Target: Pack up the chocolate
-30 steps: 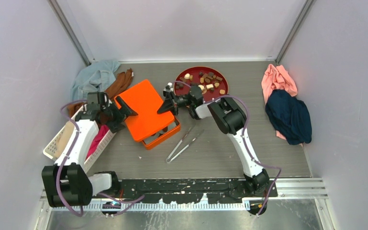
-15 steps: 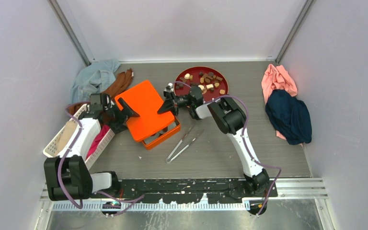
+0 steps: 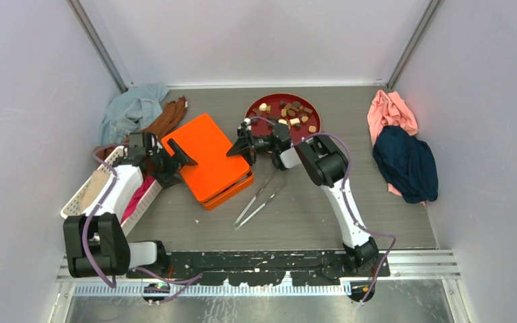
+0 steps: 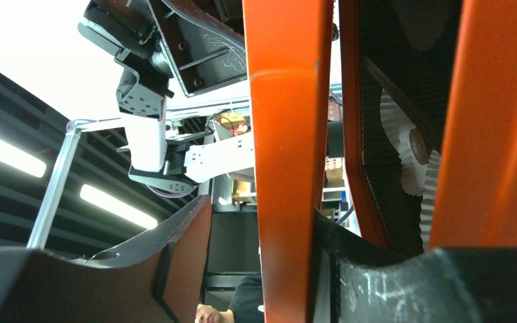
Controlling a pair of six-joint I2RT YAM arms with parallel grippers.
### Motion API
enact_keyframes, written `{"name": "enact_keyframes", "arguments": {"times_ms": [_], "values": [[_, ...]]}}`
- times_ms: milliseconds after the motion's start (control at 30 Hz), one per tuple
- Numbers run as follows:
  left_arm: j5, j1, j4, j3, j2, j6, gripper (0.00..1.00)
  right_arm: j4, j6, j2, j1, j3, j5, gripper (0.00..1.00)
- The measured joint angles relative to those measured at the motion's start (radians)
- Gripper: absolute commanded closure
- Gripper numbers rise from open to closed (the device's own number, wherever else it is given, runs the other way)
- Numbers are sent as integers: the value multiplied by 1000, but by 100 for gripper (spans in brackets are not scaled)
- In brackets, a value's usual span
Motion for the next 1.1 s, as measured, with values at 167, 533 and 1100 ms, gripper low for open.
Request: {"name": "enact_keyframes", "arguments": {"times_ms": [167,533,1100], "values": [[3,0,3,0,2,0,11,1,-8,0,-8,-13,1,44],[11,0,9,0,5,0,11,9,-12,-2,-19,-30,0,30],[21,0,10,0,27,2,11,-32,-65,-43,-60,-61,-1,0]]}}
